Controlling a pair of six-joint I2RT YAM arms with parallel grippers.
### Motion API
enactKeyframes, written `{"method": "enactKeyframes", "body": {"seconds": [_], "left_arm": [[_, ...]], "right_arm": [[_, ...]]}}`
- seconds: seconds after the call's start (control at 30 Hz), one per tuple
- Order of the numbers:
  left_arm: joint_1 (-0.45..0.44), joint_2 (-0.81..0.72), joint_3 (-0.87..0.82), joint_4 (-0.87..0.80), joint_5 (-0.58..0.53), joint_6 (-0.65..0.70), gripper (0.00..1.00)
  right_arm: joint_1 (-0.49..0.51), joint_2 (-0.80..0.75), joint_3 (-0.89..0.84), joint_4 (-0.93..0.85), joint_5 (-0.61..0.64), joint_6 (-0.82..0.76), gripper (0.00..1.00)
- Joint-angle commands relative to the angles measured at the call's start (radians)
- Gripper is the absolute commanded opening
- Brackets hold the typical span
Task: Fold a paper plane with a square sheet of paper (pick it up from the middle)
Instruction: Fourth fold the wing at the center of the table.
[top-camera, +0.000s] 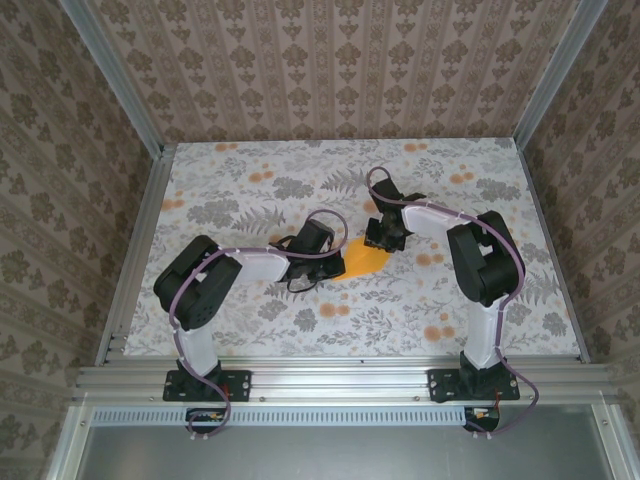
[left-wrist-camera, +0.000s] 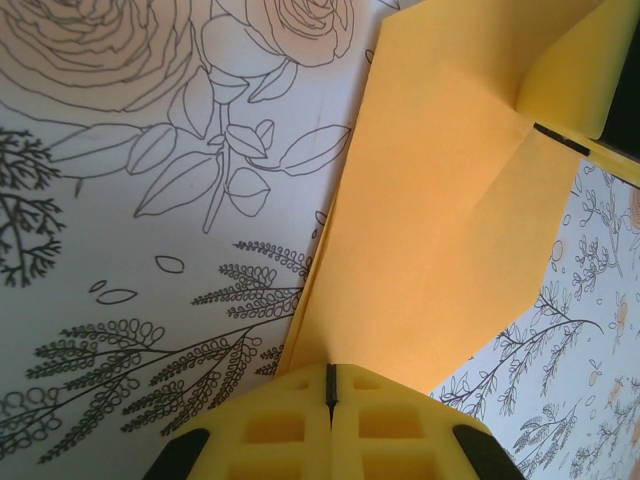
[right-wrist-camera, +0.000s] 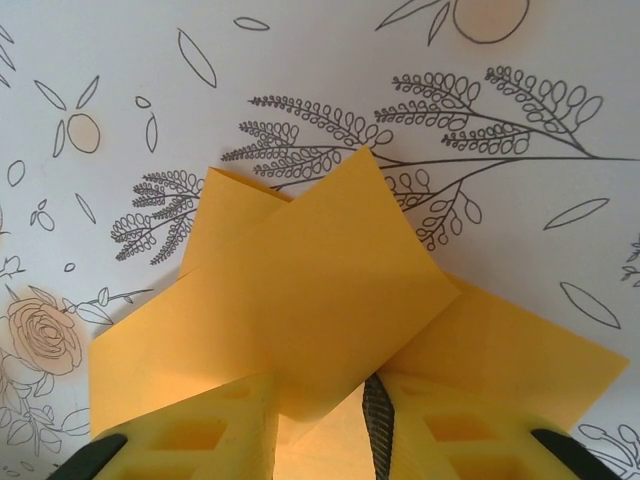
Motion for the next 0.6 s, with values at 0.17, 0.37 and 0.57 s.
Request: {"method": "enactKeyframes", "body": {"seconds": [0.17, 0.37, 0.57], "left_arm": [[0.007, -0.085, -0.032, -0.06, 0.051, -0.005, 0.02], [0.071, -0.229, -0.09, -0.027, 0.025, -0.048, 0.11], [0.121, -0.303, -0.146, -0.021, 0.011, -0.057, 0.14]], "right_arm": [[0.0, 0.046, -0.059, 0.016, 0.005, -0.087, 0.29], [-0.002, 0.046, -0.081, 0.103, -0.144, -0.274, 0.29], [0.0, 0.046, -0.083, 0.138, -0.311, -0.367, 0.29]]}}
